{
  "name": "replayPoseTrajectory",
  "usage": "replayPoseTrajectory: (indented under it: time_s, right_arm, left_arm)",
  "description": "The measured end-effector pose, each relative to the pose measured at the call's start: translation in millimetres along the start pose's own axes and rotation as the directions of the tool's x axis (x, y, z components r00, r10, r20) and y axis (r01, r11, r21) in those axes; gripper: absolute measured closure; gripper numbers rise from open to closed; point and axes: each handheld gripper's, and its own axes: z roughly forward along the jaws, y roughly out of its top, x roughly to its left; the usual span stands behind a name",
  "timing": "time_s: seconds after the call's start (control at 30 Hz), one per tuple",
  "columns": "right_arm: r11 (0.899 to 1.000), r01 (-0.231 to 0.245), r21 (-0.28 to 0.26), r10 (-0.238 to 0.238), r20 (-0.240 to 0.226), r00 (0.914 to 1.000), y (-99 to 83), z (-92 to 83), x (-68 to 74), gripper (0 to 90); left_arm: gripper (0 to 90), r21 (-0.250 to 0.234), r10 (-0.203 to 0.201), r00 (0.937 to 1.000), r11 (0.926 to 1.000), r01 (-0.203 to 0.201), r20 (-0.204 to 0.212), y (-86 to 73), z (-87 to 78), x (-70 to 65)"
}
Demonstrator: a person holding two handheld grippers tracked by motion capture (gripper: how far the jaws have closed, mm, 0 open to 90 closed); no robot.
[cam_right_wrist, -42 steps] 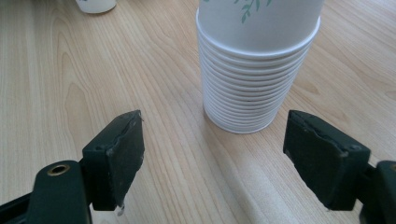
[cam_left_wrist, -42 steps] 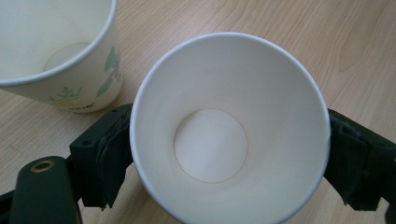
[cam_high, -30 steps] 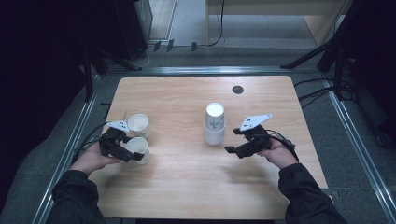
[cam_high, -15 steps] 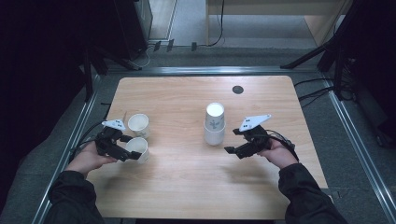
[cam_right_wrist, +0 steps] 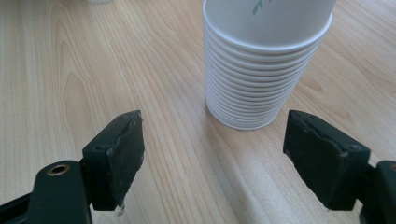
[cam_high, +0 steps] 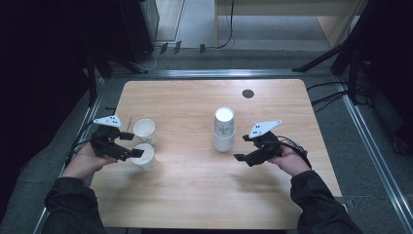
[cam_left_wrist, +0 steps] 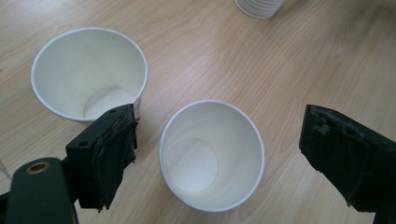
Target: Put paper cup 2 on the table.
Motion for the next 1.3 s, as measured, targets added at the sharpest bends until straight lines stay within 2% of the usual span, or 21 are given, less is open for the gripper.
replayPoseTrajectory:
  time_s: [0.17, 0.23, 0.33, 0.67, 0.93, 1.0, 1.3]
  right_arm:
    - [1.000, 0.001, -0.003, -0.001, 0.003, 1.0000, 0.0, -0.6, -0.9, 20.9]
    - [1.000, 0.000, -0.002, 0.000, 0.003, 1.0000, 0.0, -0.6, -1.3, 20.9]
    - [1.000, 0.004, 0.001, -0.004, 0.007, 1.0000, -0.2, -0.1, -1.3, 20.9]
    - [1.000, 0.012, 0.006, -0.012, 0.003, 0.9999, -0.2, 0.2, 0.3, 20.9]
    - [1.000, 0.012, 0.005, -0.012, 0.006, 0.9999, -0.6, -0.2, 0.3, 20.9]
    - [1.000, 0.011, 0.007, -0.011, 0.007, 0.9999, -1.1, -0.5, 0.9, 20.9]
    - [1.000, 0.015, 0.014, -0.016, 0.015, 0.9998, -4.3, -2.8, 2.7, 20.9]
  left_arm:
    - [12.5, 0.003, -0.009, 0.9998, 1.0000, 0.009, -0.019, 8.6, -0.1, -4.5]
    - [12.6, -0.008, -0.009, 0.9999, 0.9999, 0.009, -0.014, 10.4, -0.1, -5.5]
    - [12.8, -0.014, -0.002, 0.9994, 0.9999, 0.002, -0.033, 12.5, 0.6, -7.5]
    - [13.1, -0.043, -0.031, 0.9994, 0.9986, 0.030, -0.018, 23.4, 1.6, -14.1]
    - [13.1, -0.035, -0.008, 0.9995, 0.9994, 0.007, -0.031, 37.4, 15.9, -27.0]
    - [13.1, -0.046, -0.018, 0.9995, 0.9988, 0.017, -0.026, 39.2, 19.3, -27.9]
    - [13.1, -0.041, 0.009, 0.9998, 0.9991, -0.010, -0.019, 51.8, 37.4, -38.8]
